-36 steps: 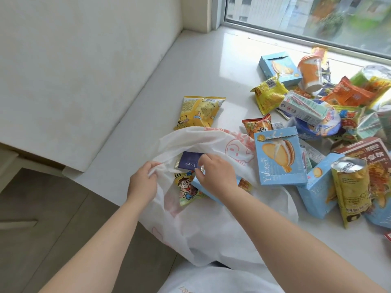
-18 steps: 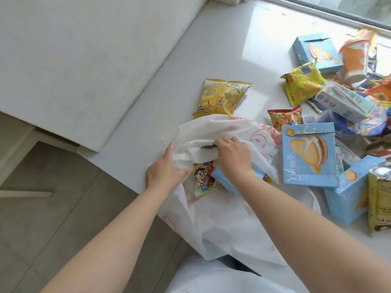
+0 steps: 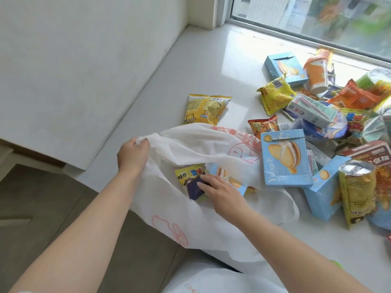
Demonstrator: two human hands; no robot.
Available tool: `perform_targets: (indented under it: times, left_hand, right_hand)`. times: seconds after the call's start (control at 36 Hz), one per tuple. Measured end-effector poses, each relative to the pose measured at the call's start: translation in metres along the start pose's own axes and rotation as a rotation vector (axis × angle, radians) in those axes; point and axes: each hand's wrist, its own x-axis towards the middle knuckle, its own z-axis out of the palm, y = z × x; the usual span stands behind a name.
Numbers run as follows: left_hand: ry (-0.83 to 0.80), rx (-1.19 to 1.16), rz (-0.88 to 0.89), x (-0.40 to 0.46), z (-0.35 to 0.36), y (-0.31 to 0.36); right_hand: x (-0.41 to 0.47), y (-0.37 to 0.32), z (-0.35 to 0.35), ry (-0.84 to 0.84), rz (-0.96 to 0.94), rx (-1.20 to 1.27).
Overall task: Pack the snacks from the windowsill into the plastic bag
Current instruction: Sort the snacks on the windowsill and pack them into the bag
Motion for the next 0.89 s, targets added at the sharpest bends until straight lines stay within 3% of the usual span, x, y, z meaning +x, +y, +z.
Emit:
perform_targets:
  times: [0.06, 0.14, 0.22, 0.31, 0.42, 0.56, 0.69, 0.75, 0.83, 0.89]
  left_hand:
    - [-0.023, 0.033, -0.024, 0.004, 0.002, -0.004]
    - [-0.073, 0.064, -0.081, 0.008, 0.006, -0.012]
    - [-0.101, 0.11, -0.111, 0.01, 0.011, -0.023]
    - [-0.125, 0.11, -0.114, 0.004, 0.015, -0.032]
    - [-0.179, 0.018, -0.13, -0.003, 0.015, -0.04]
    - [-0.223, -0.059, -0.086, -0.005, 0.015, -0.029]
    - [-0.352, -0.04, -0.06, -0.003, 0.019, -0.01]
    - [-0.472, 0.022, -0.104, -0.004, 0.022, -0.006]
    - [-0.796, 0.155, -0.266, -0.013, 0.026, 0.006]
    - [-0.95, 0.259, -0.275, -0.014, 0.029, 0.013]
  right_hand:
    - [-0.006, 0.008, -0.003, 0.131, 0.122, -0.046]
    - [-0.016, 0.022, -0.012, 0.273, 0.513, -0.063]
    - [-0.02, 0.043, -0.024, -0.025, 0.83, -0.122]
    - [-0.017, 0.065, -0.029, -0.284, 0.816, -0.223]
    - [-0.003, 0.072, -0.031, -0.36, 0.726, -0.23]
    - [0.002, 0.072, -0.027, -0.272, 0.74, -0.105]
    - [-0.009, 0.076, -0.05, 0.006, 1.119, 0.369]
    - [-0.014, 0.086, -0.067, -0.054, 1.161, 0.483]
    - [-0.026, 0.103, -0.099, -0.402, 1.238, 0.536]
    - [-0.035, 0.114, -0.123, -0.584, 1.289, 0.574]
